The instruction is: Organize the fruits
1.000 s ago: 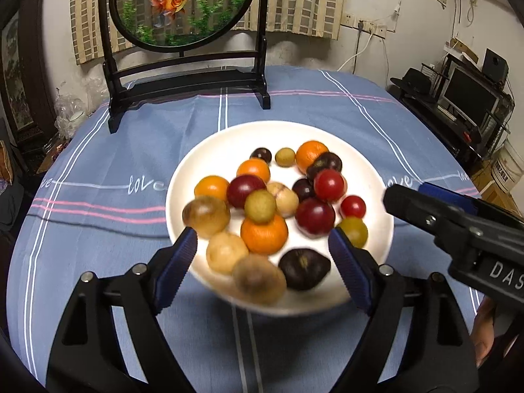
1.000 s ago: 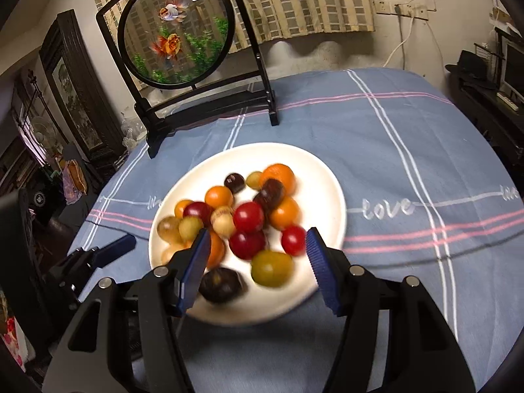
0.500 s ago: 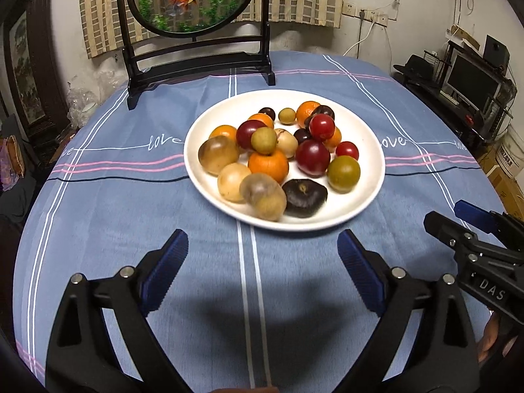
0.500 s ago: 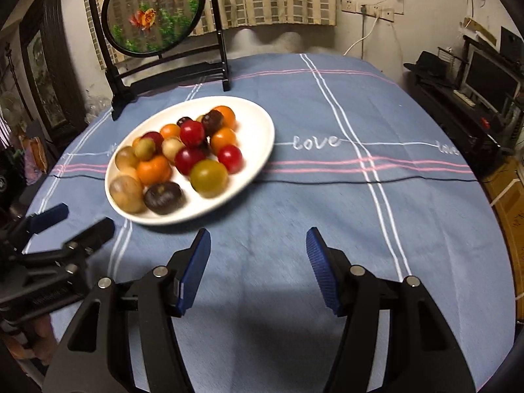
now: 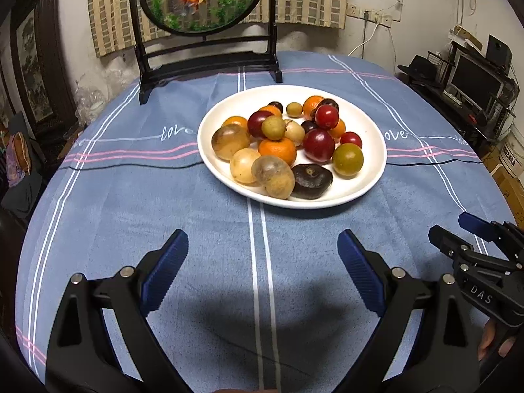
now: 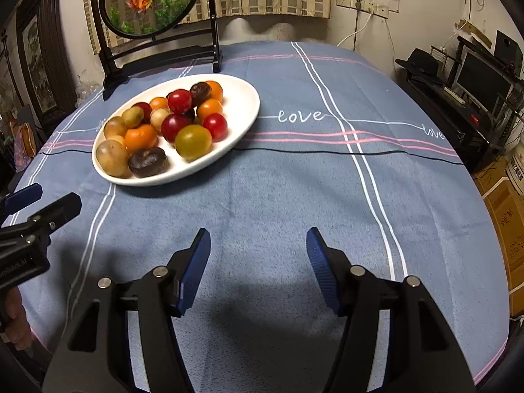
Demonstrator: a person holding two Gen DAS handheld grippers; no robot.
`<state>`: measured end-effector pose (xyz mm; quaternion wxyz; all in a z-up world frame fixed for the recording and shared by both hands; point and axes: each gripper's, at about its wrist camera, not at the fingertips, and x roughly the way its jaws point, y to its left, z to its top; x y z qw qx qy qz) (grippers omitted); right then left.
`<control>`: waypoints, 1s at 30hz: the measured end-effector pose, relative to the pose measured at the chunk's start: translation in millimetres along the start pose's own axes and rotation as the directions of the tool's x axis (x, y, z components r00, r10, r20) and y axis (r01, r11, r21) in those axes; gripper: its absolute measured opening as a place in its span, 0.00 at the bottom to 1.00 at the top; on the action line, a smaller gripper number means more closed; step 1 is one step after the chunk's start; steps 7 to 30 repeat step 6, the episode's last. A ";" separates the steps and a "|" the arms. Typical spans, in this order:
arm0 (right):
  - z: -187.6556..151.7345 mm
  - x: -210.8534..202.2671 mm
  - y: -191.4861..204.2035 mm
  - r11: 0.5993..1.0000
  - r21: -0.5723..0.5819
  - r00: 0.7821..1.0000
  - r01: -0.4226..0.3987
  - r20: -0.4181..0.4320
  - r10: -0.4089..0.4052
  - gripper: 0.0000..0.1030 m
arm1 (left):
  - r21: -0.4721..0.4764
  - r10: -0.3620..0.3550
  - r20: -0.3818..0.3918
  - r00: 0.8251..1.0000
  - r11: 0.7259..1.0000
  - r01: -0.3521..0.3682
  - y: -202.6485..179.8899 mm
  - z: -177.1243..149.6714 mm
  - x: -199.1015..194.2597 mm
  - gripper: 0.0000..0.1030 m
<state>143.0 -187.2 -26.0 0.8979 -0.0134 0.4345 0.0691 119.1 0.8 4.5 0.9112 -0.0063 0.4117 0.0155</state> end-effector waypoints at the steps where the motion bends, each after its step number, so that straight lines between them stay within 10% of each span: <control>1: -0.3 1.1 -0.5 1.000 0.000 1.000 0.001 -0.003 -0.001 0.60 | -0.004 0.000 -0.008 1.000 1.000 0.000 0.4 -0.1 1.1 0.92; 30: -1.0 6.6 -0.5 1.000 -0.002 1.000 0.003 -0.017 -0.003 0.60 | -0.010 0.012 -0.029 1.000 1.000 -0.013 3.5 -1.5 7.2 0.92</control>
